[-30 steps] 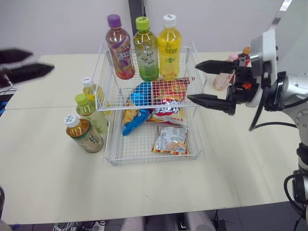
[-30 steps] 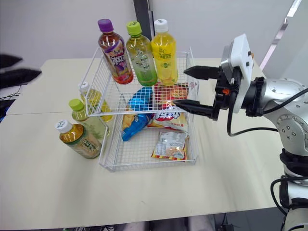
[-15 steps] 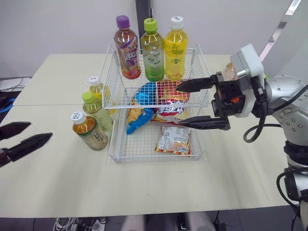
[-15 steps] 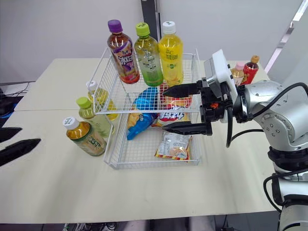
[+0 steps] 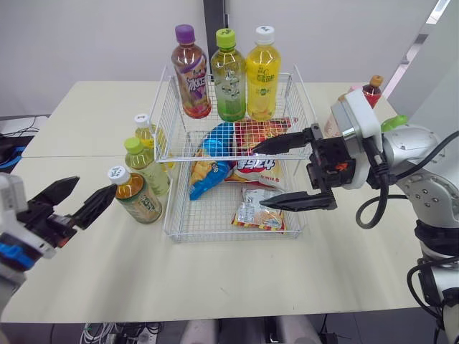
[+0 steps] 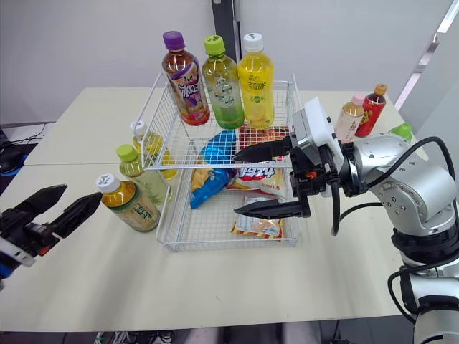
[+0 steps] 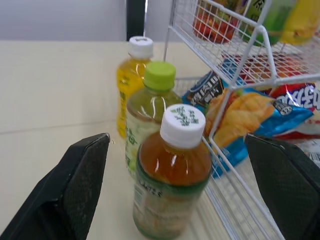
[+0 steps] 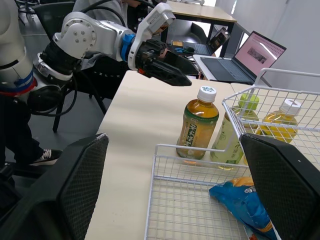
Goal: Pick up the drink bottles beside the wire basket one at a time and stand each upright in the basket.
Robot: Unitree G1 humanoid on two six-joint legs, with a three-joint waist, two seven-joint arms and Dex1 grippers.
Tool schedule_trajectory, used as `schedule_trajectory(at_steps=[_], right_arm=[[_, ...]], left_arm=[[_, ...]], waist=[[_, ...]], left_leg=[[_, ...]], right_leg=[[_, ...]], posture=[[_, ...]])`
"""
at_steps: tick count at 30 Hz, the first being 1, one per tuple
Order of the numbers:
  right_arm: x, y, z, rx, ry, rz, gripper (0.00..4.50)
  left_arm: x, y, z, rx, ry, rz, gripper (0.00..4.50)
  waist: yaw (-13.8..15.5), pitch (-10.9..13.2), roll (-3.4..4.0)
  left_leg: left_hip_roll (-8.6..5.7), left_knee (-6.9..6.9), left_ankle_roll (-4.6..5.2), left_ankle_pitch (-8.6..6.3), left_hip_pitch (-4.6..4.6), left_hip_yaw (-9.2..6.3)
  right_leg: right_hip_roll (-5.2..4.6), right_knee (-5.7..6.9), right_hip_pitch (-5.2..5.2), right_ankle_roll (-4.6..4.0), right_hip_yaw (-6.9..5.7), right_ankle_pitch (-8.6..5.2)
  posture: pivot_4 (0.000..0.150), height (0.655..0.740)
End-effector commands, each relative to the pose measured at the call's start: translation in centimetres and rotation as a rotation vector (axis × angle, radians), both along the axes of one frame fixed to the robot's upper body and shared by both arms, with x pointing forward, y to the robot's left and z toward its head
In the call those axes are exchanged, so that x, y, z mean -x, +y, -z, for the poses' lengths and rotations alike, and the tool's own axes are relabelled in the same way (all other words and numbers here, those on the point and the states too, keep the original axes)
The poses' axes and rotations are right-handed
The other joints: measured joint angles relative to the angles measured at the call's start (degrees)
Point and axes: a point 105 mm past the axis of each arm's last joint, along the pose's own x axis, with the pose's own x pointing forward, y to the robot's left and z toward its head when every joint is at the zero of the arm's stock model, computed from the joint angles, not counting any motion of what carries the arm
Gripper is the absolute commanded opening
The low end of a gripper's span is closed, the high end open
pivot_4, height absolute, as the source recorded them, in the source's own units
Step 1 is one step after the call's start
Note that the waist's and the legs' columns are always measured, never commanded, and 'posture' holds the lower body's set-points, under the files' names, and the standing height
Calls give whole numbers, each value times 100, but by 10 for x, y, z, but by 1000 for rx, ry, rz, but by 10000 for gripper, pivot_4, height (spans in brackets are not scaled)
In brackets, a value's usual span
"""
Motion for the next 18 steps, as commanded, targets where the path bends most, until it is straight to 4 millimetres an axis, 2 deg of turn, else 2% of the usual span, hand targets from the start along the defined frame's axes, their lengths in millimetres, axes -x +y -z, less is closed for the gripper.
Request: schedule_trajectory(at_steps=[1, 7, 18], right_arm=[[3, -3, -11, -9, -53, -4, 45000], [-1, -8, -17, -16, -56, 2, 45000], [0, -10, -17, -13, -57, 10, 45000]], left_arm=[[-11, -7, -11, -60, -74, -73, 44685], [-26, -14, -12, -90, -83, -126, 44685], [-34, -27, 1, -89, -40, -127, 44685]], waist=[[1, 0, 1], [-1, -1, 1], [0, -1, 1]], left_leg=[[-2, -1, 0, 0, 0, 0], [1, -1, 1, 0, 1, 4], [5, -1, 1, 0, 0, 3]], right_leg=[[2, 0, 0, 0, 0, 0], [25, 0, 0, 0, 3, 0], [32, -1, 0, 0, 4, 0]], posture=[[1500, 7400], [1500, 7400], [1500, 7400]])
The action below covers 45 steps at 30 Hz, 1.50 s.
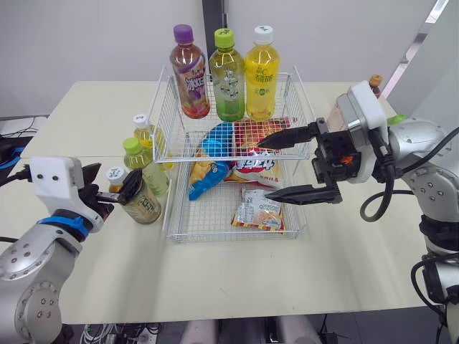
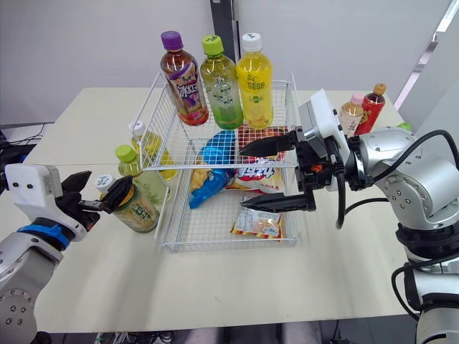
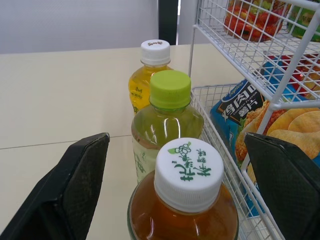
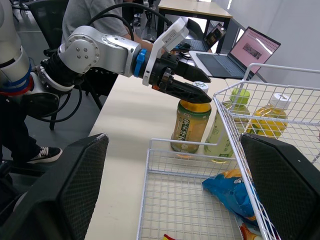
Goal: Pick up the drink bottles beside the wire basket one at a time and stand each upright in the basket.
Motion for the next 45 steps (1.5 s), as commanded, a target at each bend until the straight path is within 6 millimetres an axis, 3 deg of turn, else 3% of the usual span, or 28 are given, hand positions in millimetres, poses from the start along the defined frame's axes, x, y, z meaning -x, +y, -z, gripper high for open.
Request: schedule_trajectory(at_steps=[1, 3, 11, 12, 16, 21, 24, 31, 37, 40, 45], right_arm=[[5, -4, -12, -23, -59, -1, 45000], [5, -4, -13, -22, -59, 0, 45000], [6, -5, -13, -19, -63, 14, 45000], [6, -6, -14, -20, -65, 17, 45000], [4, -8, -15, -23, -75, 35, 45000], [0, -13, -19, -27, -86, 65, 45000], [-4, -18, -22, -28, -86, 88, 45000], [-7, -28, -24, -2, -84, 139, 45000], [-3, -35, -25, 2, -82, 204, 45000], [-3, -38, -26, -1, -78, 234, 45000], [-6, -42, -28, -22, -73, 286, 45000]], left_arm=[[-2, -7, -10, -39, -49, 13, 42933], [-4, -8, -10, -42, -50, 15, 39431], [-3, -7, -2, -39, -31, 2, 15097], [-2, -7, -2, -36, -34, 1, 13713], [8, -1, -11, -32, -73, 15, 13723], [24, 10, -48, -55, -114, 181, 13722], [29, 18, -74, -65, -74, 282, 13722], [24, 24, -162, -71, -143, 410, 13722], [27, 4, -225, -103, -220, 549, 13722], [23, -12, -246, -122, -258, 616, 13722], [3, -69, -265, -171, -268, 847, 13722]], waist=[[0, 0, 0], [2, 0, 0], [2, 0, 0], [3, 0, 0], [2, 0, 0], [-2, 3, -2], [-2, 3, -2], [-15, 10, -3], [-34, 12, -1], [-25, 16, -1], [-4, 16, -2]], left_leg=[[0, 0, 0, 0, 0, 0], [-1, 0, 0, 0, 0, 0], [1, -1, 0, 0, 0, -1], [0, -1, 0, 0, 0, 0], [1, -1, 0, 0, 0, 1], [15, -3, 0, 0, -7, -3], [27, -3, 0, 0, -8, -4], [28, -7, 0, 0, -8, 7], [32, -17, -1, -1, -10, 13], [32, -16, -1, -1, -12, 16], [26, -4, -1, 0, -18, 9]], right_leg=[[0, 0, 0, 0, 0, 0], [0, 0, 0, 0, 1, 0], [1, -2, 0, 0, 0, 0], [1, -2, 0, 0, 1, 0], [1, -3, 0, 0, 1, 0], [13, -6, -7, -4, -4, 1], [19, -9, -7, -10, -9, 2], [27, -21, -8, -9, -8, 2], [29, -22, -14, -9, -7, 2], [31, -21, -17, -8, -6, 2], [36, -16, -13, -3, -6, 0]], posture=[[1500, 7400], [1500, 7400], [1500, 7400], [1500, 7400], [1500, 7400], [1500, 7400], [1500, 7400], [1500, 7400], [1500, 7400], [1500, 7400], [1500, 7400]])
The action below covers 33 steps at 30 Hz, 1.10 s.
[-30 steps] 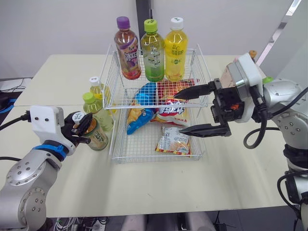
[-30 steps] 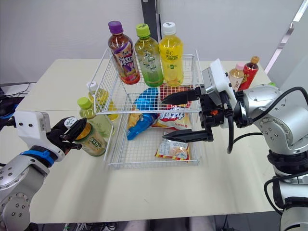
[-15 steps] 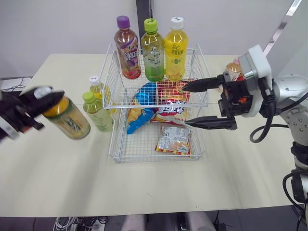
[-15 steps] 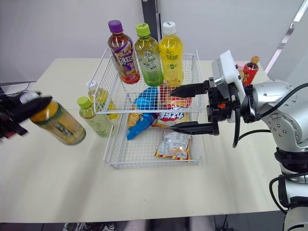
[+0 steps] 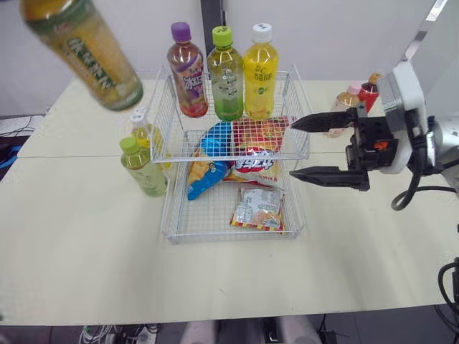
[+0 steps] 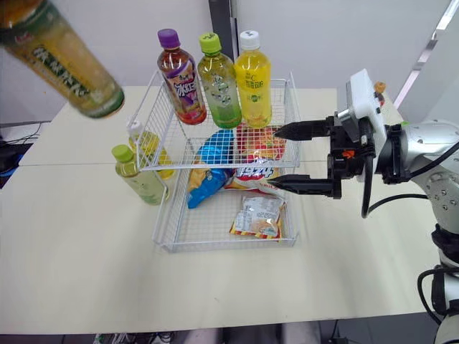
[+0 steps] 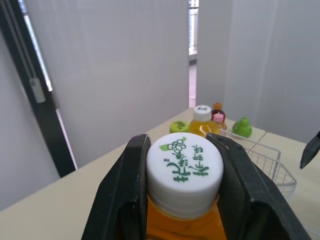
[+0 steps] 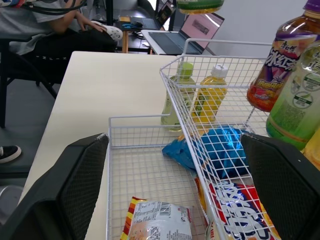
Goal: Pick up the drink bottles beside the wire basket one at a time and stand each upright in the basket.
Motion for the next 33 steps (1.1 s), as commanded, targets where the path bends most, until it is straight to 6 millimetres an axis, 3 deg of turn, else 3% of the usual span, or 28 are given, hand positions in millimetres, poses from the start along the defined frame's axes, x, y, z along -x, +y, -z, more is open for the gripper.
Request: schedule_trajectory(at_steps=[1, 5, 15, 20, 27, 33], right_arm=[[2, -3, -11, -21, -50, 35, 45000], [-2, -8, -13, -33, -55, 86, 45000], [-2, -17, -9, -44, -61, 194, 45000], [3, -18, -6, -41, -58, 211, 45000], [5, -24, -5, -37, -57, 226, 45000], [7, -27, -3, -32, -54, 228, 45000]], left_arm=[[-9, -35, -10, -51, -20, 130, 13722], [-38, -76, -1, -65, 29, 219, 13722], [-81, -131, 47, -107, 75, 286, 13722], [-92, -146, 64, -110, 113, 310, 13722], [-97, -149, 75, -126, 134, 346, 13722], [-86, -150, 65, -144, 51, 399, 32382]], waist=[[9, 0, 0], [-21, 0, 3], [-129, 6, 13], [-99, 6, 14], [-87, 6, 15], [-72, 6, 15]], left_leg=[[-1, 2, 0, 0, 0, 0], [0, 2, 0, 0, -1, 5], [18, -1, 0, 1, -23, 16], [8, 6, 0, 1, -24, 17], [7, 6, 0, 1, -24, 14], [6, 8, 0, 1, -24, 14]], right_leg=[[-1, 1, 0, 1, 0, 0], [-2, 3, -4, -1, 6, 2], [1, 12, -39, -9, 13, 0], [-2, 14, -35, -8, 15, 0], [-2, 14, -34, -8, 11, 0], [-2, 13, -30, -8, 10, 0]], posture=[[1500, 7400], [1500, 7400], [1500, 7400], [1500, 7400], [1500, 7400], [1500, 7400]])
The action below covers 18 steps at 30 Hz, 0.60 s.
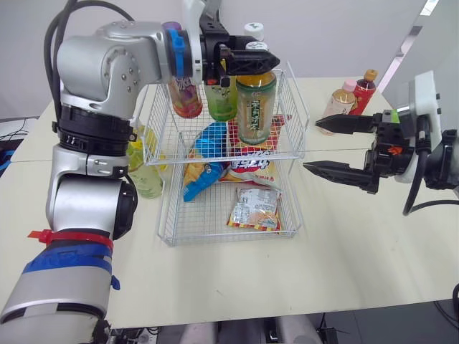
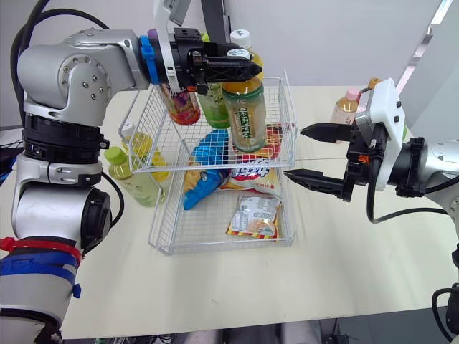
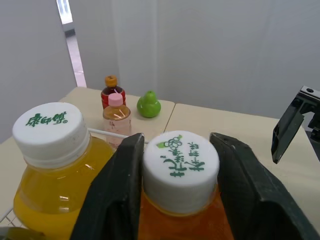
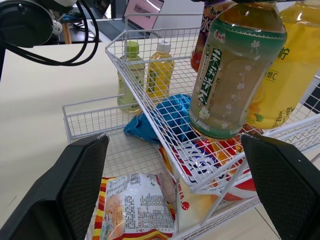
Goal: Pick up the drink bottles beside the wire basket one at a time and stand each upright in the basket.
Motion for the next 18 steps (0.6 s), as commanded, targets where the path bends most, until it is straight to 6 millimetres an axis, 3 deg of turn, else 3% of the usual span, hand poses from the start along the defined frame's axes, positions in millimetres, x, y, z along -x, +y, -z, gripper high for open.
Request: schedule_trajectory(at_steps=[1, 4, 10, 14, 18], right_arm=[[8, -2, -11, 4, -67, -4, 45000], [9, -2, -11, 5, -69, -5, 45000], [8, -2, -12, 7, -75, -14, 45000], [8, 2, -14, 1, -75, -42, 45000], [7, 9, -15, 1, -72, -97, 45000]], left_arm=[[17, 3, -21, 23, -101, 53, 35715], [26, 10, -28, 39, -115, 64, 44736], [39, 47, -60, 114, -175, -26, 44736], [50, 87, -67, 93, -213, -146, 44736], [52, 140, -63, 79, -217, -385, 44736]], waist=[[3, 0, 0], [-1, 0, 0], [-23, 0, 1], [-66, 0, 1], [-78, -3, 6]], left_leg=[[0, 0, 0, 0, 0, 0], [0, 0, 0, 0, 0, 0], [3, 0, 0, 0, 3, 0], [4, -2, 0, 0, 3, -1], [7, -4, 0, 0, 10, -1]], right_leg=[[0, 0, 0, 0, 0, 0], [0, 0, 0, 0, 0, 0], [2, 2, 0, 0, 0, 0], [3, 1, 0, 0, -1, 0], [3, 2, 4, 1, 0, 0]], posture=[[1500, 7400], [1500, 7400], [1500, 7400], [1500, 7400], [1500, 7400]])
